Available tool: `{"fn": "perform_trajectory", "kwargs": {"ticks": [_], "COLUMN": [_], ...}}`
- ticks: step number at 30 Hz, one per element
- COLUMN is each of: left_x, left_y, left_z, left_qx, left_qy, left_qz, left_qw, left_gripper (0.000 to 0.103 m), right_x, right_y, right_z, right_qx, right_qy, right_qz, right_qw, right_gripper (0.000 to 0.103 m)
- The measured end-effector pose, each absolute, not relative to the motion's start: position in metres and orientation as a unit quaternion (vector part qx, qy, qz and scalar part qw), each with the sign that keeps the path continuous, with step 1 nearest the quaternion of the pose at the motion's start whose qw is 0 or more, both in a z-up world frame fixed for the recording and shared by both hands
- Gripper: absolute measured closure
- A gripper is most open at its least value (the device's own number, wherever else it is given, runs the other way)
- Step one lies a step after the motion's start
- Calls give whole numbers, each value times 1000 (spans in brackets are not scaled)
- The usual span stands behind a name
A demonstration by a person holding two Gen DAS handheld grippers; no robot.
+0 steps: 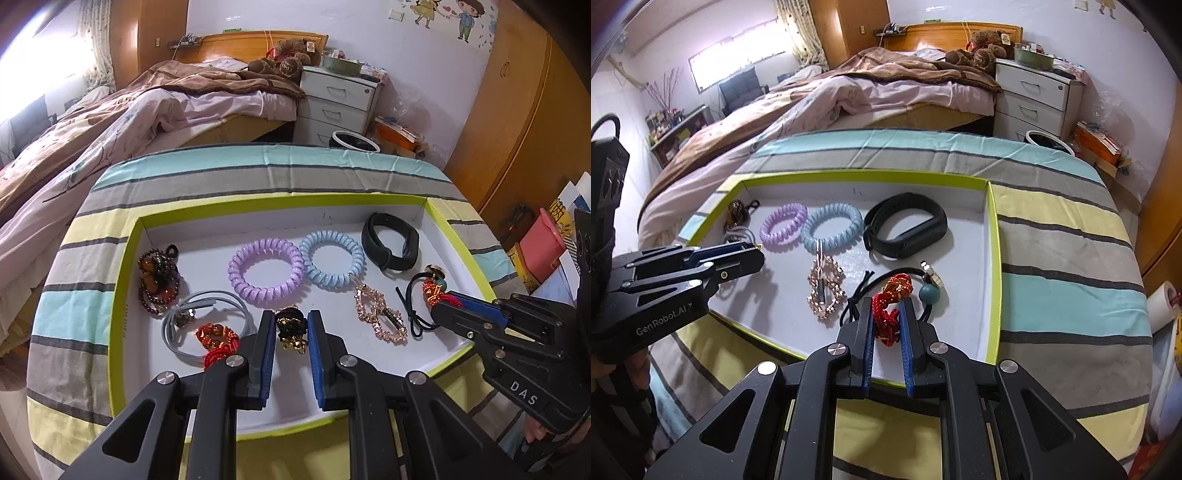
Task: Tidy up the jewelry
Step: 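Carry the black charm in the left tool into the box while the right tool carries the tassel, then open the left tool releasing the black charm while the right tool releases the tassel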
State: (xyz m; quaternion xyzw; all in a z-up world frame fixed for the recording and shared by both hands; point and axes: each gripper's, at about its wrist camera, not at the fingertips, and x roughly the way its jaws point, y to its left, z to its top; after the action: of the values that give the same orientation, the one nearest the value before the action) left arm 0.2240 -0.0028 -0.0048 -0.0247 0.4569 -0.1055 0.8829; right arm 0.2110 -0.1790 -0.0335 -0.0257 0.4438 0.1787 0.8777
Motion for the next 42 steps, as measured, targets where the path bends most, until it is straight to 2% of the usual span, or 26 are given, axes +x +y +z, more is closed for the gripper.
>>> {"fn": "perform_trajectory", "kwargs": {"ticks": [20, 23, 26, 27, 42], "left_x": [226, 225, 224, 223, 216], "left_y": [-1, -1, -2, -2, -4], "left_z": [-8, -7, -6, -5, 3], "left_qx": [-30, -27, -27, -28, -19], "left_qy": [466, 463, 462, 462, 457], "left_qz": [-95, -93, -92, -92, -80], "left_qw": [879, 881, 881, 882, 886], "left_gripper": [83, 76, 71, 71, 69], "right_x": [212, 212, 212, 211, 209], "right_y": [-178, -179, -180, -180, -182], "right_z": [-35, -35, -34, -34, -28], "right_qx": [-32, -30, -28, -26, -26], "right_qy": [443, 443, 442, 442, 435], "right_qz": [171, 170, 169, 170, 163], "right_qw": [879, 880, 881, 881, 885], "right_gripper": [87, 83, 71, 70, 70]}}
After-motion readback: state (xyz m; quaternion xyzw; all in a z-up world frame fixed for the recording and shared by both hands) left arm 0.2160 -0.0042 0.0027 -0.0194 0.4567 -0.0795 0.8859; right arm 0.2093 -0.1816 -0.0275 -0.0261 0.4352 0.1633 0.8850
